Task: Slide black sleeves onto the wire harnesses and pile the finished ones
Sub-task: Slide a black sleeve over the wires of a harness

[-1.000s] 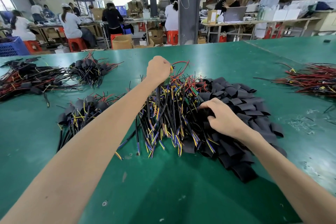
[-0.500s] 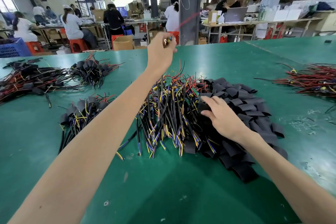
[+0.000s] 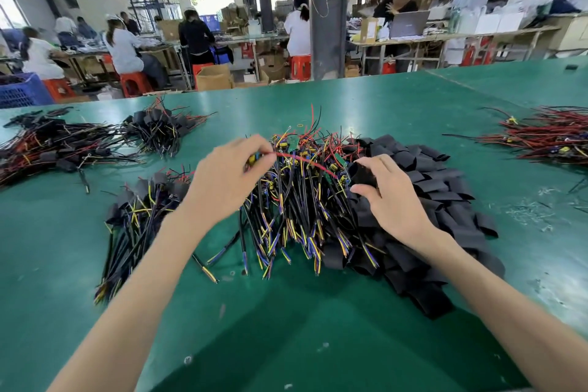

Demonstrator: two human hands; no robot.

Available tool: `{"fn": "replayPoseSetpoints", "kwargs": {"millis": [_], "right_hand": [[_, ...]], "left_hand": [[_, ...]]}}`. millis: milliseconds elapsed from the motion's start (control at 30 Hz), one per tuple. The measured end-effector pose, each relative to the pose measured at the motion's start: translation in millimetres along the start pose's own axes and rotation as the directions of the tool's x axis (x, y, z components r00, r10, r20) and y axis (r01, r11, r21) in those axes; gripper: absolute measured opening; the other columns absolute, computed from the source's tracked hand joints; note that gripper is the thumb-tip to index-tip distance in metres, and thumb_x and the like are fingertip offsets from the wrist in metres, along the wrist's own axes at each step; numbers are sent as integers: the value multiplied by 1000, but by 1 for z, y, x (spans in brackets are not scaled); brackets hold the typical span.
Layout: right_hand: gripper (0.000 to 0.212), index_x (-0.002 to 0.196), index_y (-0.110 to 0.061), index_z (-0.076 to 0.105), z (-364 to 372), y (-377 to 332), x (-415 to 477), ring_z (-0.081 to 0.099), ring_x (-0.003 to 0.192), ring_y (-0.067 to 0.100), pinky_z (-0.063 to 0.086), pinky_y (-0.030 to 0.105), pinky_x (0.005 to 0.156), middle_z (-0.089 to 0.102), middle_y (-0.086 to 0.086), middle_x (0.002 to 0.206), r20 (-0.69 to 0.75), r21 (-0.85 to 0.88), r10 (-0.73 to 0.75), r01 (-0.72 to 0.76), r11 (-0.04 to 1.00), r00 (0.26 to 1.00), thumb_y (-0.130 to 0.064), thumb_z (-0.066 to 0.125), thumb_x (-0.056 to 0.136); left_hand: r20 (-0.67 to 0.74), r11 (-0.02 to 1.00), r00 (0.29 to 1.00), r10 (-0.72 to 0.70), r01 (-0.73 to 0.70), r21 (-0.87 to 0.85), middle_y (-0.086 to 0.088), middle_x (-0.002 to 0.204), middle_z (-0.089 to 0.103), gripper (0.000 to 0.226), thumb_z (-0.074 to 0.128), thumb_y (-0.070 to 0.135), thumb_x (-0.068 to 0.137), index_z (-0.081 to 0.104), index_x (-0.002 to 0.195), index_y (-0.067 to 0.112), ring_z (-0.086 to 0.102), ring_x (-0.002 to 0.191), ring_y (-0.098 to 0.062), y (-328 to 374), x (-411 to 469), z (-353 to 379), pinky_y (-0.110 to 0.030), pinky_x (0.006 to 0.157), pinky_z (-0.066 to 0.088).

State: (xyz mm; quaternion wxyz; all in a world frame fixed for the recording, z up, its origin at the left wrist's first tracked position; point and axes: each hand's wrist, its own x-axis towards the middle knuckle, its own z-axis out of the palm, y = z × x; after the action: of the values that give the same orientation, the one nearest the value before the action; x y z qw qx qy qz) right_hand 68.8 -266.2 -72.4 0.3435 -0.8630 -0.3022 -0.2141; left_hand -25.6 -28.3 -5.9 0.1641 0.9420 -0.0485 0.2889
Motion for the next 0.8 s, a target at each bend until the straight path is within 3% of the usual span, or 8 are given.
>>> {"fn": "replayPoseSetpoints", "kwargs": {"millis": [100, 233, 333, 467, 600, 800], "right_hand": [[36, 116, 1, 58, 2, 0, -2, 53, 94, 28, 39, 28, 79, 54, 13, 107, 15, 6, -23, 23, 1000, 1000, -5, 68, 82], [35, 112, -3, 61, 3, 1, -3, 50, 87, 22, 29, 19, 74, 50, 2, 98, 24, -7, -42, 42, 999, 999, -7, 71, 79], [36, 112, -4, 61, 4, 1, -4, 53, 90, 23, 31, 19, 75, 52, 3, 98, 21, 16, -31, 30, 999, 999, -6, 72, 78], [36, 112, -5, 62, 6, -4, -7, 56, 88, 23, 45, 24, 75, 51, -1, 97, 17, 103, -24, 22, 994, 1000, -6, 73, 77], [38, 110, -7, 63, 8, -6, -7, 59, 87, 22, 42, 4, 74, 57, 4, 98, 9, 171, -26, 24, 985, 1000, -5, 76, 75], [39, 109, -9, 64, 9, -5, -8, 60, 90, 19, 42, 7, 77, 56, -3, 98, 0, 214, -4, 4, 977, 1000, -5, 77, 73]], "left_hand": [[-64, 994, 995, -81, 77, -73, 14, 87, 62, 13, 54, 35, 93, 62, 93, 25, 56, 81, -17, -9, -22, 20, -32, 75, 44], [-192, 973, 970, -146, 105, -207, 21, 68, 54, 8, 58, 28, 93, 62, 86, 25, 45, 64, -1, -7, -30, 28, -24, 63, 32], [-206, 937, 961, -182, 107, -332, 8, 65, 57, 11, 58, 27, 93, 59, 83, 28, 41, 55, -9, -5, -32, 26, -18, 57, 31], [-162, 899, 961, -223, 139, -415, 0, 62, 55, 12, 58, 27, 93, 61, 81, 25, 41, 58, -22, -3, -35, 31, -28, 60, 34], [-135, 892, 956, -259, 183, -414, -1, 64, 56, 12, 57, 30, 93, 60, 82, 27, 45, 61, -24, -2, -38, 36, -30, 62, 36], [-145, 875, 941, -304, 216, -432, -2, 66, 61, 13, 57, 29, 92, 61, 82, 22, 52, 66, -26, -1, -38, 37, -26, 62, 36]]}}
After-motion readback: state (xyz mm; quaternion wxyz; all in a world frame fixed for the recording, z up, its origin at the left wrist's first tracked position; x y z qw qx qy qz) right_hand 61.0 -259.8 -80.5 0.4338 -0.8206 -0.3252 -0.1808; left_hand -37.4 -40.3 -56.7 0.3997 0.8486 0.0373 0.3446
